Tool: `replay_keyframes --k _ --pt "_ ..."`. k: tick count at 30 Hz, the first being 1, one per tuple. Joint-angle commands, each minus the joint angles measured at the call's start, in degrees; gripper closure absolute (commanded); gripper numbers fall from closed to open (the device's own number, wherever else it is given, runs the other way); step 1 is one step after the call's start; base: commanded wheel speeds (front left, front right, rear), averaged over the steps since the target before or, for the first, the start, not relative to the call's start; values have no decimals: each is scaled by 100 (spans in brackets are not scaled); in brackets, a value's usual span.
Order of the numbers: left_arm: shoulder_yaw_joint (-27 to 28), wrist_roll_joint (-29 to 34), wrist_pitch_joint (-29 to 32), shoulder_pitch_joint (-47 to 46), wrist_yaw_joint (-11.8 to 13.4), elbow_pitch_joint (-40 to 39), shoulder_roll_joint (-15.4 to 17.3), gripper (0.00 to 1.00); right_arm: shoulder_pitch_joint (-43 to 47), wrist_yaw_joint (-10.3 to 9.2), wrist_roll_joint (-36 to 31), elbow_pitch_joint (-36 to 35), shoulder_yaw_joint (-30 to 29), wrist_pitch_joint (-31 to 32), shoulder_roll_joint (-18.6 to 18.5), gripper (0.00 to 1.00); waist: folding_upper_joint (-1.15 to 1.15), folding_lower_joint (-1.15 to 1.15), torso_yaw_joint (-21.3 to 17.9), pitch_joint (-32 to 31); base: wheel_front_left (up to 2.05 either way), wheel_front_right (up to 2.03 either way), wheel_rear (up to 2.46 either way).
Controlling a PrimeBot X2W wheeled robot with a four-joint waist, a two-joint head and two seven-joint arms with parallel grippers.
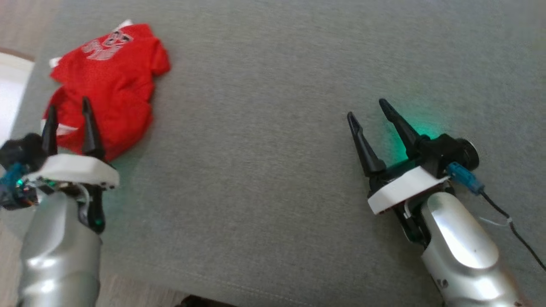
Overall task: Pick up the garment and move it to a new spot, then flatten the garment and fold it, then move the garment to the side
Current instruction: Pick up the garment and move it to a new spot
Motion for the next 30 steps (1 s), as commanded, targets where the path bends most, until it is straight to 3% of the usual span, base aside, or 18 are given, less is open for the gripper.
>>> replay_keyframes --k 1,6,10,11,12,17,22,26,30 --pt "152 -45 61 -133 -25 37 325 0 -46 -4 13 -166 136 -62 19 0 0 -1 -203 164 0 0 0" --pt "202 -184 458 -591 3 1076 503 0 -91 -4 104 -217 152 -62 -78 0 0 -1 -500 302 0 0 0" --pt "177 -275 437 -732 -9 1551 515 2 -96 -4 157 -225 86 -62 -124 0 0 -1 -649 350 0 0 0" --pt "152 -265 382 -758 -11 1623 538 56 -93 -4 166 -225 65 -62 -128 0 0 -1 -670 347 0 0 0" --pt "116 -232 303 -790 -12 1667 570 100 -88 -4 174 -218 45 -62 -130 0 0 -1 -682 342 0 0 0" --pt "-100 -16 -60 -1014 -17 1500 704 100 -12 -4 213 -153 -86 -62 -33 0 0 -1 -697 153 0 0 0" --pt "-331 233 -128 -1233 -24 659 783 100 122 -4 287 -95 -149 -62 174 0 0 -1 -810 -224 0 0 0" --pt "-473 281 -130 -1226 -28 -150 639 100 245 -4 355 -56 -183 -62 304 0 0 -1 -1054 -526 0 0 0" --pt "-990 241 -131 -1184 -30 -711 311 100 370 -4 426 2 -237 -62 393 0 0 -1 -1399 -755 0 0 0"
